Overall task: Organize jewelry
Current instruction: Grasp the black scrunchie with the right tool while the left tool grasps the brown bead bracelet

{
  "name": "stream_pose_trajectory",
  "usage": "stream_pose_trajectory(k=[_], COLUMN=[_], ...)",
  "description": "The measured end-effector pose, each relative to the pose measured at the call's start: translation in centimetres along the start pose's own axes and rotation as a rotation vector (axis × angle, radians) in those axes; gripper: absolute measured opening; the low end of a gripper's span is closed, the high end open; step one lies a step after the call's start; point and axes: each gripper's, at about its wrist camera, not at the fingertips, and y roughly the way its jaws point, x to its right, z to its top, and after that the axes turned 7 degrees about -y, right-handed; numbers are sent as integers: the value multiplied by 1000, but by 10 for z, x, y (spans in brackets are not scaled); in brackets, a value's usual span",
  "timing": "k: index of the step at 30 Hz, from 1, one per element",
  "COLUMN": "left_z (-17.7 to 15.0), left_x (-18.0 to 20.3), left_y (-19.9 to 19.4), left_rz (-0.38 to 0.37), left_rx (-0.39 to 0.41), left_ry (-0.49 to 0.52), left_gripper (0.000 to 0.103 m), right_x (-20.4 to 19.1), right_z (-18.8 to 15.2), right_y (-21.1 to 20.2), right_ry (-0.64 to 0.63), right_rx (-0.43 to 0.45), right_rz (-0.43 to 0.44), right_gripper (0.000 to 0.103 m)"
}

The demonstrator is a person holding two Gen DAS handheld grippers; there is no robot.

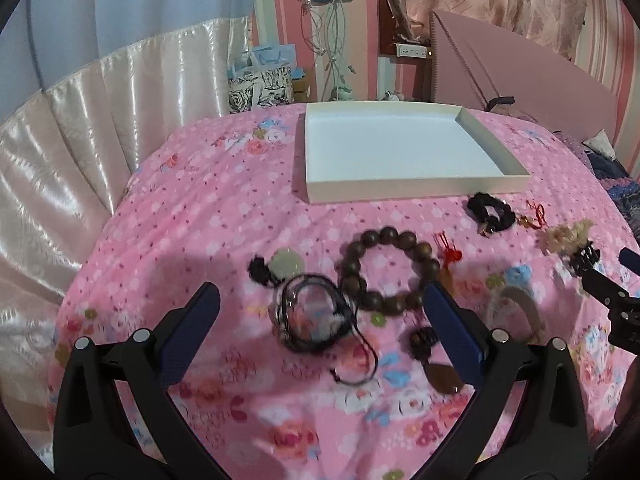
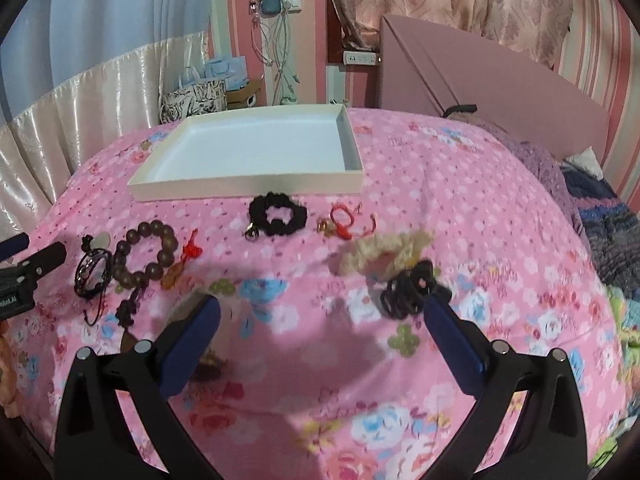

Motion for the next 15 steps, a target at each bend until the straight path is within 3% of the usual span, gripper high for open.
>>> stream_pose_trajectory(k=[6, 15], left_z=[38, 94], left_x=[4, 9], left_y=[10, 10], left_rz=[-52, -97], left_rx=[-21, 12], left_ry=[-17, -42], left_gripper=[100, 100], right_x=[0, 1], right_z=[32, 92], right_y=[3, 23], right_ry=[-17, 3], right_rx=[32, 37], right_rz=[15, 69], right_gripper=[101, 101])
